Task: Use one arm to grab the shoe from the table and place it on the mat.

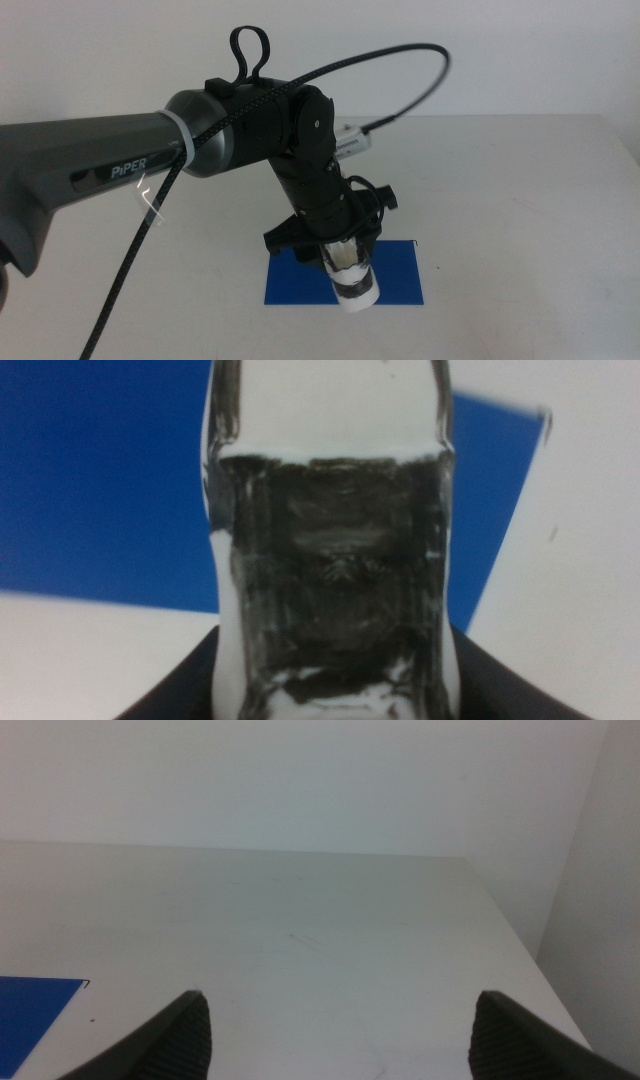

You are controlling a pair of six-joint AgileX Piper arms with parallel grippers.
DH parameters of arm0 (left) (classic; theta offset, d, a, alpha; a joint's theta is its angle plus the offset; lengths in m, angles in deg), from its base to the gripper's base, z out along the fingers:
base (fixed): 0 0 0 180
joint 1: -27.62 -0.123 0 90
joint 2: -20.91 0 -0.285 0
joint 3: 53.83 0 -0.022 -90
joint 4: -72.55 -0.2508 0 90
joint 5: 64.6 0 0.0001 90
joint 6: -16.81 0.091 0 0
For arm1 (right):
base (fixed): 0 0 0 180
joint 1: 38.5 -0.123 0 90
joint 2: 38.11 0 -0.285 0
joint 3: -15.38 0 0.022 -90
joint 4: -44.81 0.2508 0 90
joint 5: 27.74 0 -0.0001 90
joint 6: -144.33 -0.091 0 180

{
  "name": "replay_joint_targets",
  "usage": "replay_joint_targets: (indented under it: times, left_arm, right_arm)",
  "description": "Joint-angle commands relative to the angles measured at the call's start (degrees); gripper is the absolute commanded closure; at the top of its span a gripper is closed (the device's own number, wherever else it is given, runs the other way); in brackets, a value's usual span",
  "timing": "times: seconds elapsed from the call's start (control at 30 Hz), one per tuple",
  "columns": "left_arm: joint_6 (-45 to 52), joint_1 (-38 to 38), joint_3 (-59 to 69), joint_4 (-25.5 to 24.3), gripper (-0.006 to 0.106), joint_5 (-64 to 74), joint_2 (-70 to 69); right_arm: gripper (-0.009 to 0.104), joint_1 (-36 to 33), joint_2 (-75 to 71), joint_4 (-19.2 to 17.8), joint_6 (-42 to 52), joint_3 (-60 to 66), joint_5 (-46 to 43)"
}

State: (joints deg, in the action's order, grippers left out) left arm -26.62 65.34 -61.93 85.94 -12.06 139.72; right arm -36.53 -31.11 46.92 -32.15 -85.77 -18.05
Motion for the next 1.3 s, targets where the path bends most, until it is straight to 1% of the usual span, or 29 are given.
replay_joint_targets:
  times: [0.0, 0.1, 0.37, 0.5, 0.6, 0.8, 1.03, 1.27]
  left_arm:
    - [-10.83, 0.24, -1.9, 1.3, 0.083, -2.36, -3.31]
    - [-21.48, 0.24, -1.9, 0.89, 0.083, -3.83, -3.31]
    - [-44.85, 0.24, -1.9, 0.85, 0.083, -3.92, -3.31]
    - [-58.56, 0.24, -1.9, 0.29, 0.083, -3.78, -3.31]
    - [-65.64, 0.58, -1.9, -2.17, 0.083, -3.81, -3.31]
    - [-77.15, 1.12, -1.83, -4.92, 0.083, -3.29, -3.31]
    - [-77.95, 3.56, -2.56, -13.0, 0.083, -3.28, -1.36]
    - [-77.95, 3.92, -8.49, -13.71, 0.083, 3.64, 3.52]
  right_arm:
    - [0.029, 0.27, -1.21, -0.49, 0.72, -0.54, -4.54]
    - [0.029, 0.27, -1.21, -0.49, 0.72, -0.54, -4.54]
    - [0.029, 0.27, -1.21, -0.49, 0.72, -0.54, -4.54]
    - [0.029, 0.27, -1.21, -0.49, 0.72, -0.54, -4.54]
    - [0.029, 0.27, -1.21, -0.49, 0.72, -0.54, -4.54]
    - [0.029, 0.27, -1.21, -0.49, 0.72, -0.54, -4.54]
    - [0.029, 0.27, -1.21, -0.49, 0.72, -0.54, -4.54]
    - [0.029, 0.27, -1.21, -0.49, 0.72, -0.54, -4.54]
